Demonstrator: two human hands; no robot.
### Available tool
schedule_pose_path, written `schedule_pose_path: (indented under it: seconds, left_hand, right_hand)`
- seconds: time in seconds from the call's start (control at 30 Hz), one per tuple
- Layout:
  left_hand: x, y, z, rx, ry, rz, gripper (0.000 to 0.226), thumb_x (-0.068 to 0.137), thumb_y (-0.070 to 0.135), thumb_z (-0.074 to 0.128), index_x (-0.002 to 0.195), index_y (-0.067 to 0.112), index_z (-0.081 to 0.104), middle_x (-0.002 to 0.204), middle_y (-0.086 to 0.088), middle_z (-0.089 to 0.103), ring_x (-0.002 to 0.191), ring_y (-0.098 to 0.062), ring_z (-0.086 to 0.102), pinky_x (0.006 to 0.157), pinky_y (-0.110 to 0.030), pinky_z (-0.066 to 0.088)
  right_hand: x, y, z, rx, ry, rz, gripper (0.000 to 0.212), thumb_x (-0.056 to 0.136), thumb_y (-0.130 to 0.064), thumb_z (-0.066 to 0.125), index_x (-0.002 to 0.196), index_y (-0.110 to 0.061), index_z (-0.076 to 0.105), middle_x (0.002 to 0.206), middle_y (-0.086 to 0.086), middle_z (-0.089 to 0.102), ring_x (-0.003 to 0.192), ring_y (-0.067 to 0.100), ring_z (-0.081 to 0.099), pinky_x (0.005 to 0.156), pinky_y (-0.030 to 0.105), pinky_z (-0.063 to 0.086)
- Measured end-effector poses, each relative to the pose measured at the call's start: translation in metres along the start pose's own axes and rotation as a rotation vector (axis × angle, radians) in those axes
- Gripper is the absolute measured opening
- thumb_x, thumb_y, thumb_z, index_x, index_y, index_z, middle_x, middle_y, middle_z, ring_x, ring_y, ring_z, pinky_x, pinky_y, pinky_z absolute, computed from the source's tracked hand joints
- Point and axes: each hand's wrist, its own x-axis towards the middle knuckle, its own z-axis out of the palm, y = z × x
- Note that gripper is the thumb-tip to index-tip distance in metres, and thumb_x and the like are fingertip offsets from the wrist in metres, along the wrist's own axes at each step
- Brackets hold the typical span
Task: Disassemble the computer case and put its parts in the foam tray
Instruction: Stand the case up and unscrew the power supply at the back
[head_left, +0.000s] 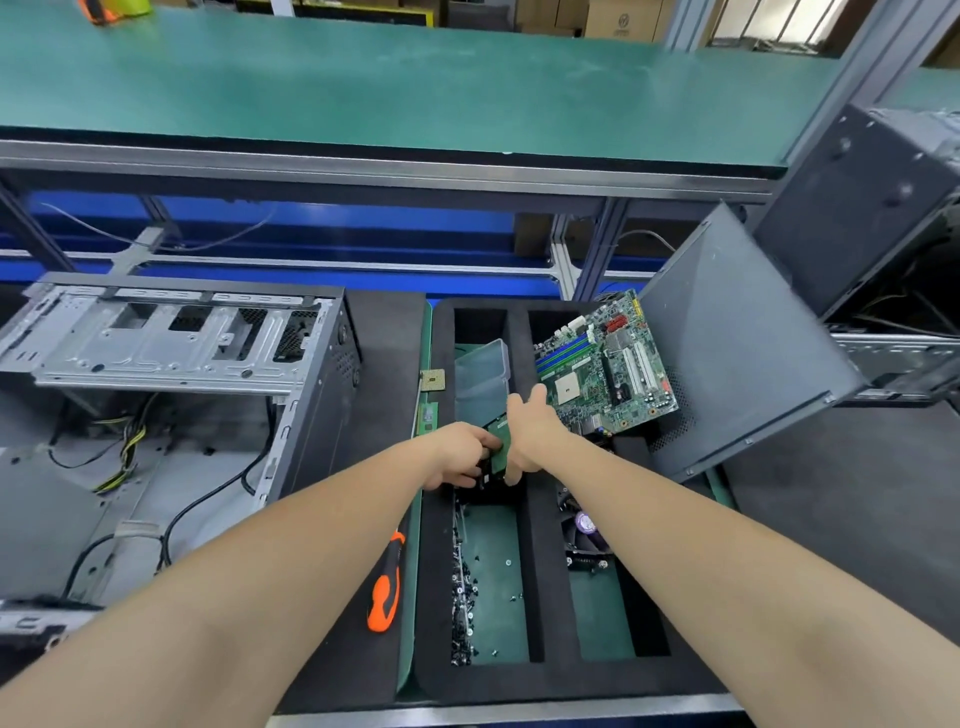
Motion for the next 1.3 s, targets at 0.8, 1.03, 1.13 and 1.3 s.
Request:
schedule_pose_path:
  seconds: [0.8,1.03,1.13,1.3]
  left_hand:
    - [-0.127,0.027,-0.117,0.044,0.578,0.433,0.033,0.090,0.008,0.052,0.110,0.019,0.076,0.105,-0.003,0.075,0.100,-0.023,0.070,0.088,-0.038,0.059]
    - [-0.190,-0.032,-0.197,0.059,0.540,0.454,0.026,0.090,0.005,0.056,0.096,0.021,0.076,0.092,-0.004,0.076,0.073,-0.016,0.076,0.074,-0.039,0.064]
    - [-0.213,-0.065,-0.236,0.302,0.560,0.433,0.019,0.091,0.013,0.061,0.093,0.025,0.076,0.094,0.001,0.075,0.086,-0.020,0.073,0.081,-0.038,0.061]
    - [-0.243,-0.124,-0.290,0.686,0.587,0.320,0.019,0.092,0.016,0.061,0.095,0.027,0.076,0.101,0.002,0.072,0.093,-0.017,0.062,0.081,-0.028,0.048]
  right_hand:
    - [-0.064,-0.130,-0.063,0.786,0.680,-0.269,0.024,0.107,-0.017,0.050,0.121,-0.007,0.067,0.124,0.012,0.062,0.111,0.023,0.055,0.083,0.024,0.030]
    - [-0.101,-0.221,-0.071,0.758,0.696,-0.372,0.014,0.099,-0.015,0.061,0.105,-0.010,0.074,0.110,0.008,0.070,0.104,0.023,0.062,0.088,0.035,0.049]
    - [-0.116,-0.258,-0.065,0.692,0.633,-0.421,0.011,0.096,-0.023,0.069,0.096,-0.012,0.070,0.103,0.007,0.070,0.097,0.022,0.063,0.079,0.033,0.047]
    - [-0.130,-0.306,-0.040,0.445,0.367,-0.466,0.018,0.095,-0.026,0.070,0.108,-0.013,0.073,0.109,0.008,0.073,0.105,0.027,0.064,0.082,0.032,0.049]
